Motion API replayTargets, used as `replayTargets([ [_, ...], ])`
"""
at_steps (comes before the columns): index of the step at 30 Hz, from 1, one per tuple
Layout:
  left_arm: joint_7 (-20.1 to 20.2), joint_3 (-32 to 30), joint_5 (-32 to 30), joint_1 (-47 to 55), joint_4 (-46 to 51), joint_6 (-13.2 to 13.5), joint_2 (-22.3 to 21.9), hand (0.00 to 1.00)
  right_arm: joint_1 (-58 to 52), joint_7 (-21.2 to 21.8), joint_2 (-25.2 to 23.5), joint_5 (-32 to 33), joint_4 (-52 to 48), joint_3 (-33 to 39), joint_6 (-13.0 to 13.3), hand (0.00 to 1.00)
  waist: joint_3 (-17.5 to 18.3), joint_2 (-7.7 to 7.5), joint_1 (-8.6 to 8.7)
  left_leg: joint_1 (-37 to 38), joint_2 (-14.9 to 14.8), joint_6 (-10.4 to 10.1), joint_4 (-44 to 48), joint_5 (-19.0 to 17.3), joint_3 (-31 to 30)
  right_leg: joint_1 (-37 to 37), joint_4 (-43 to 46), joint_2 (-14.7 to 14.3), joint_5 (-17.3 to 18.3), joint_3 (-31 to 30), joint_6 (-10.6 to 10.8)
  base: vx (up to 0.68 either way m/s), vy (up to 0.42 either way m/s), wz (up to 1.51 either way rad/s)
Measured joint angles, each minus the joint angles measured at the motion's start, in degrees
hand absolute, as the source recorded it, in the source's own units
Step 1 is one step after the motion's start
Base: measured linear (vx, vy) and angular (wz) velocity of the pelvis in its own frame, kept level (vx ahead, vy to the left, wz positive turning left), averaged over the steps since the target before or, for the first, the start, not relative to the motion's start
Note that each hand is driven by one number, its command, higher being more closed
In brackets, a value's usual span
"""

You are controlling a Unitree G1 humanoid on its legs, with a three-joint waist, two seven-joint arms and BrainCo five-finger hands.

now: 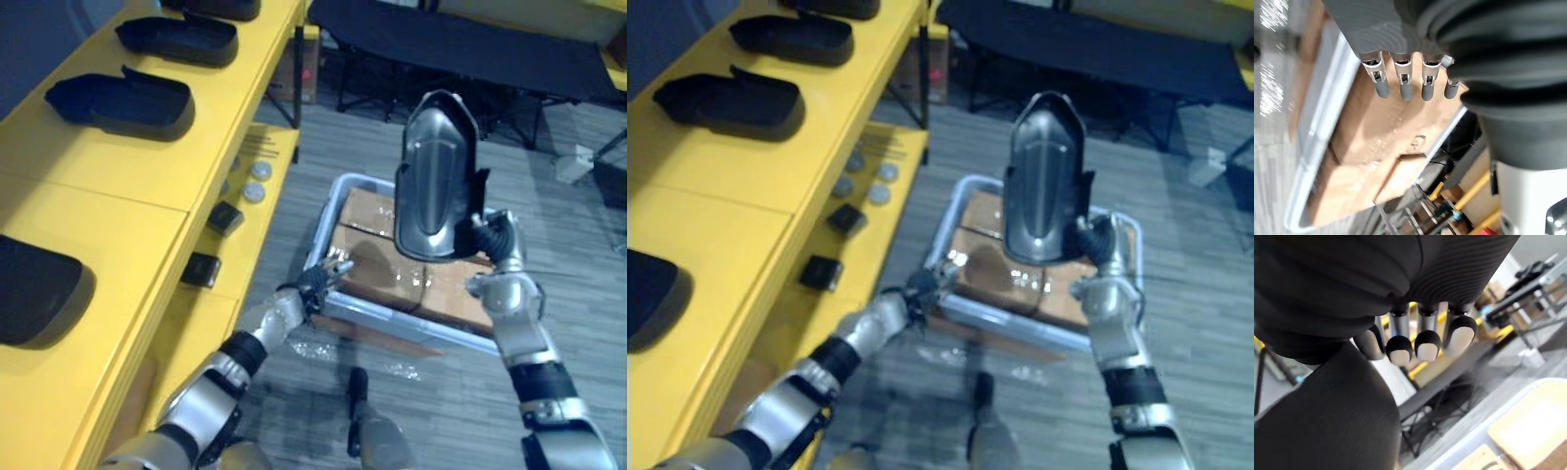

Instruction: Walk over and take plastic housings, then place them on the shelf

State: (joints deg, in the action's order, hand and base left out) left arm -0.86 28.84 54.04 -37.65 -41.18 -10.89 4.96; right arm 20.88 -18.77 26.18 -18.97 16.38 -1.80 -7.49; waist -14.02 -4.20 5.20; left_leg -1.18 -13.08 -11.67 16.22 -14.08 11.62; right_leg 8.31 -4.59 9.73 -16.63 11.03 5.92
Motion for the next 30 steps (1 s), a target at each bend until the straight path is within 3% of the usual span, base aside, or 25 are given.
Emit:
replayTargets([
  [5,2.1,2.3,0.0,0.0,0.1,0.9,-1.2,0.00,-0.3,0.2,-1.8,-2.3,0.6,-2.2,0.0,1.00,1.2,-0.84,-0.30,0.4,0.2,0.1,-0.1,0.1,-0.1,-0.4,0.0,0.3,0.0,0.0,0.0,0.00,0.000,0.00],
  [12,2.2,6.2,-0.6,0.0,2.6,1.5,-3.7,0.00,-0.7,1.5,-2.5,-3.9,3.3,-4.0,0.0,1.00,2.3,-0.80,-0.88,1.2,0.2,0.1,-0.1,0.1,-0.3,-1.4,0.0,0.4,0.5,0.1,0.7,0.00,0.000,0.00],
  [18,1.4,8.5,-5.6,0.0,4.4,2.4,-4.4,0.00,-0.9,2.5,-2.6,-4.9,4.6,-3.9,0.0,1.00,2.5,-1.08,-1.07,1.2,0.4,0.1,-0.2,0.1,-0.3,-1.4,0.0,0.6,0.8,0.2,1.1,0.00,0.000,0.00],
  [30,-0.3,8.4,-7.8,0.0,5.3,2.5,-4.3,0.00,-2.0,2.5,-3.9,-5.0,7.0,-3.8,3.9,1.00,4.0,-2.02,-1.16,1.3,0.8,0.3,-0.6,0.0,-0.5,-1.5,0.0,0.9,0.7,0.5,1.3,0.00,0.000,0.00],
])
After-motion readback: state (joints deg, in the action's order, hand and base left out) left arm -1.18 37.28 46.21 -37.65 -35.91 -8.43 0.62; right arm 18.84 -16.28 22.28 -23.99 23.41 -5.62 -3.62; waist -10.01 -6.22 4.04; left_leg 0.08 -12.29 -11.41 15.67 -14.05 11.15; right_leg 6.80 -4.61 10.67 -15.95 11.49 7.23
